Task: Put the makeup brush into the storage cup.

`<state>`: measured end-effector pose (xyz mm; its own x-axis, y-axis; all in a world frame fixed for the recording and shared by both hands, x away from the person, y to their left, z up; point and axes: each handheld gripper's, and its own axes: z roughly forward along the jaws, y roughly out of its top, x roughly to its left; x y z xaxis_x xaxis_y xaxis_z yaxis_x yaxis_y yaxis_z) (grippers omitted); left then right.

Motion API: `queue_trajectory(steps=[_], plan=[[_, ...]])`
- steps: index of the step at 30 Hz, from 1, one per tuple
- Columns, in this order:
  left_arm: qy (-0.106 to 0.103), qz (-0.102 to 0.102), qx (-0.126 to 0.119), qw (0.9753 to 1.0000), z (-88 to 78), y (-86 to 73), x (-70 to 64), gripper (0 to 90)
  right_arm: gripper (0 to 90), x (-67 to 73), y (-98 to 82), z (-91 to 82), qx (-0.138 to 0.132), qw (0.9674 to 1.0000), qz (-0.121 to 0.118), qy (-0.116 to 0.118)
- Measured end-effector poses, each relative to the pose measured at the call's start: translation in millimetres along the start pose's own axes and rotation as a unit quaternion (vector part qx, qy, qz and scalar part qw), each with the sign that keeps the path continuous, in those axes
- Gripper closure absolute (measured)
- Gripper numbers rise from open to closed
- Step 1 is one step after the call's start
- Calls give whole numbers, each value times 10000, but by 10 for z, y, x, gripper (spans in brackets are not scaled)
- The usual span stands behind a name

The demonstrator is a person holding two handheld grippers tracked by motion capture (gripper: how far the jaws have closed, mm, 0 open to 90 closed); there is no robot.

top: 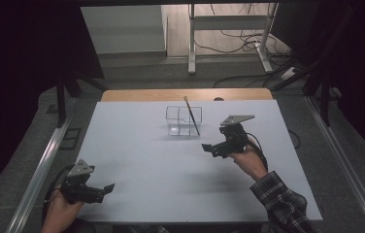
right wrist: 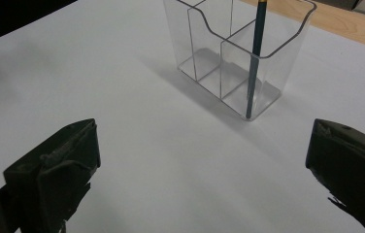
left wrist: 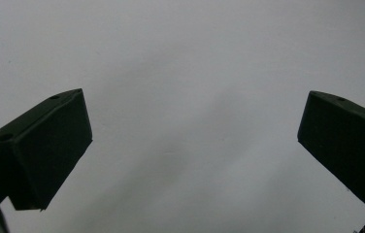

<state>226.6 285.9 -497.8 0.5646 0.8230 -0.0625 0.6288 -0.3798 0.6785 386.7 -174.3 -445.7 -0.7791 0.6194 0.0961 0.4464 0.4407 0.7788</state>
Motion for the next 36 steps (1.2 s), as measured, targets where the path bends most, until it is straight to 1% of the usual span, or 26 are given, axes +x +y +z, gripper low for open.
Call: queue_trajectory(steps=[9, 36], plan=[[-1, -2, -8, 10000, 3, -1, -1, 0, 0, 30, -44, -62, -6, 10000, -23, -14], [-4, -6, -2, 10000, 1, 0, 0, 0, 0, 62, -254, -230, 40, 10000, 43, -69]])
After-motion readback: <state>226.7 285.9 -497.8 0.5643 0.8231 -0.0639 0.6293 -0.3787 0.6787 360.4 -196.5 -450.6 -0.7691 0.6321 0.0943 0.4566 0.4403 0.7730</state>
